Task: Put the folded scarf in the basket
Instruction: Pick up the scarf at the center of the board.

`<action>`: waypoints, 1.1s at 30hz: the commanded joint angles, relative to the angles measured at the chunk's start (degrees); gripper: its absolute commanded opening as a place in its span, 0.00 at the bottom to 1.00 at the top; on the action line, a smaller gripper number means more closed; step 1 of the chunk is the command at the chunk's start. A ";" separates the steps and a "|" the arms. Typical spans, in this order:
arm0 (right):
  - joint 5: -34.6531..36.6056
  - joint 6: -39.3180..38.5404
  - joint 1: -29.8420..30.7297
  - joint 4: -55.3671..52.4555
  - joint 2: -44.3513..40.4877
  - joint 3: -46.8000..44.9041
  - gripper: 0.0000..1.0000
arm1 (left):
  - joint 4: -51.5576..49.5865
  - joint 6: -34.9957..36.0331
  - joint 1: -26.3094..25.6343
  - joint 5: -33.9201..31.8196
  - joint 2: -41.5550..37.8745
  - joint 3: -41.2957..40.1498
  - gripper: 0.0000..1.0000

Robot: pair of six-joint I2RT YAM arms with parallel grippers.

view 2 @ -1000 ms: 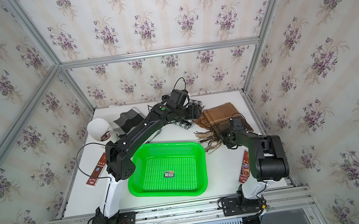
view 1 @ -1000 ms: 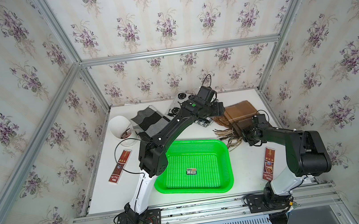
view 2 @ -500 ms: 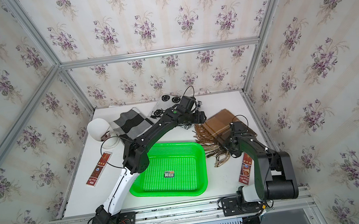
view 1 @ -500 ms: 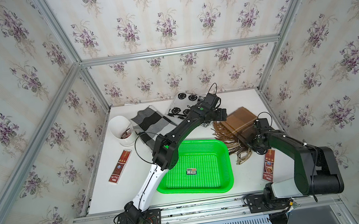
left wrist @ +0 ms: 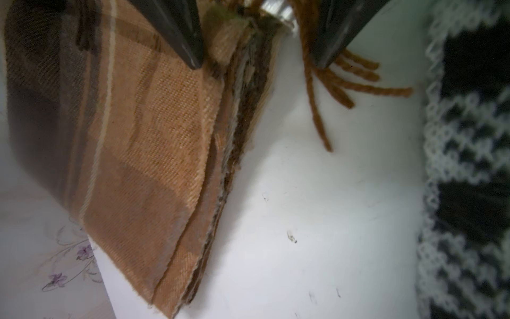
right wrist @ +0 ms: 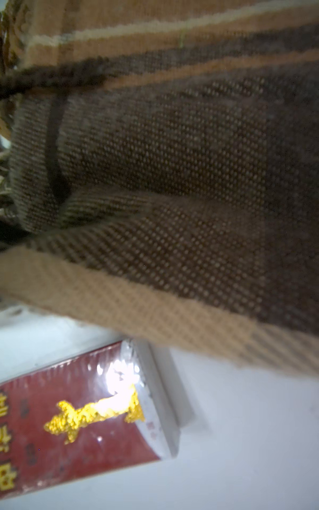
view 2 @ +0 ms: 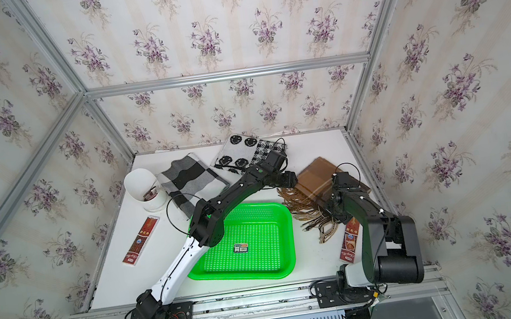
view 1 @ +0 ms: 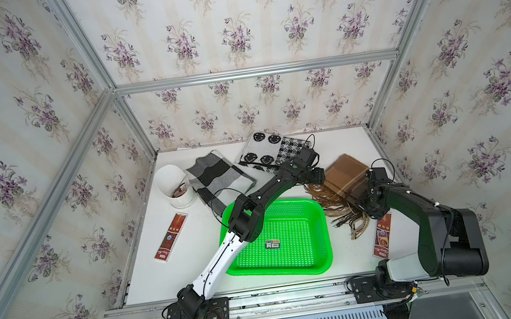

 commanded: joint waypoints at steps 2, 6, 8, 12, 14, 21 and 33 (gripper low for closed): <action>0.40 0.58 0.00 1.01 0.77 0.80 0.00 | -0.57 0.06 -0.35 1.41 1.24 0.15 0.43; 1.19 0.66 0.00 1.27 1.63 1.95 0.00 | -1.07 0.26 -0.42 0.65 -2.01 -3.85 0.13; 1.68 0.58 -0.08 1.44 2.74 3.15 0.00 | -0.86 0.49 -0.45 -0.02 -5.49 -8.02 0.05; 3.33 0.59 -0.42 1.65 6.40 6.24 0.00 | -3.06 0.16 -0.48 -0.83 -11.81 -14.66 0.00; 4.33 0.65 -0.61 1.36 8.34 7.98 0.00 | -4.51 -0.42 -0.53 -0.85 -14.36 -17.80 0.00; 4.02 -3.65 -0.61 1.67 12.44 11.28 0.00 | -5.80 -2.66 -1.13 0.22 -20.28 -29.70 0.00; 8.41 -7.93 -0.61 -0.23 4.59 10.98 0.55 | -4.37 -3.68 -1.55 -2.84 -28.02 -32.64 0.67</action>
